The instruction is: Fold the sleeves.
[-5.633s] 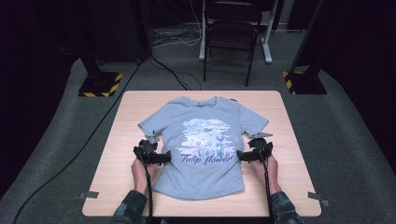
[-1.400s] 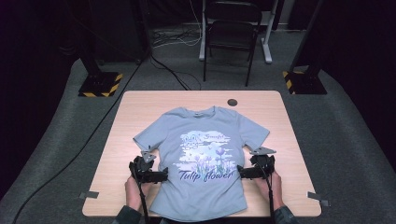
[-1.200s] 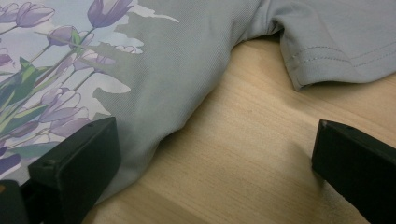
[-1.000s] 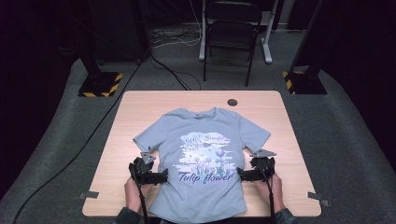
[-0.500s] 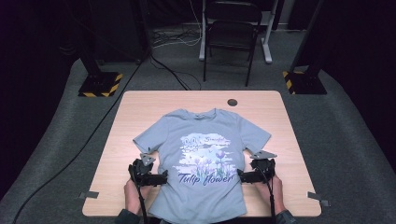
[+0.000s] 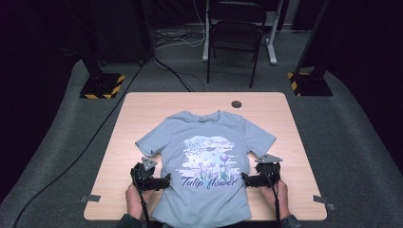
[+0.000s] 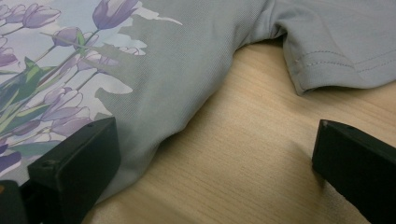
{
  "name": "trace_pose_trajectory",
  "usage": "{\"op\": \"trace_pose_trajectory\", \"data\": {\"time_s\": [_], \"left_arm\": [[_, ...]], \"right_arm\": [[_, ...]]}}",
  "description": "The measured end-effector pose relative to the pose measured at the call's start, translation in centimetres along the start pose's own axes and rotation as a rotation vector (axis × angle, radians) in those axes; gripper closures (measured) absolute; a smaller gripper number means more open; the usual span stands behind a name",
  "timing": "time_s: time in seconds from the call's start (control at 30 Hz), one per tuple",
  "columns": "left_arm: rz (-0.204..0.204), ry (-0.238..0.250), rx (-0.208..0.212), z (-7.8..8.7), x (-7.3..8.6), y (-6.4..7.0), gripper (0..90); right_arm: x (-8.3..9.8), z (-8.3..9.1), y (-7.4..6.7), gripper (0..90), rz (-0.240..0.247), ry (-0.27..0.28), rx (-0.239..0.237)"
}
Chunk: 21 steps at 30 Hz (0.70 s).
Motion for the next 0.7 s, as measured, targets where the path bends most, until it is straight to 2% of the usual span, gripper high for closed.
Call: {"op": "trace_pose_trajectory", "data": {"time_s": [0.23,0.4,0.53,0.7], "left_arm": [[0.011,-0.004,-0.01,0.06,0.01,0.11,1.4],[0.007,-0.029,0.002,0.21,-0.18,0.08,2.9],[0.004,-0.029,0.01,0.47,-0.37,0.06,3.3],[0.024,-0.024,0.008,0.69,-0.71,-0.45,3.1]], "right_arm": [[0.05,0.0,0.01,0.0,-0.001,0.005,-0.001],[0.07,0.01,0.03,0.0,0.001,0.005,-0.004],[0.06,0.0,0.04,0.0,0.002,0.005,-0.004],[0.05,-0.01,0.05,0.0,0.005,0.006,-0.006]]}}
Point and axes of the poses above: each handheld gripper's, and its own axes: z roughly backward along the jaws, x roughly out of its underside, y roughly to its right, the point moved 2 cm from there along -z, roughly forward along the jaws, and after that the axes turned 6 degrees about x, right-handed, at the moved point
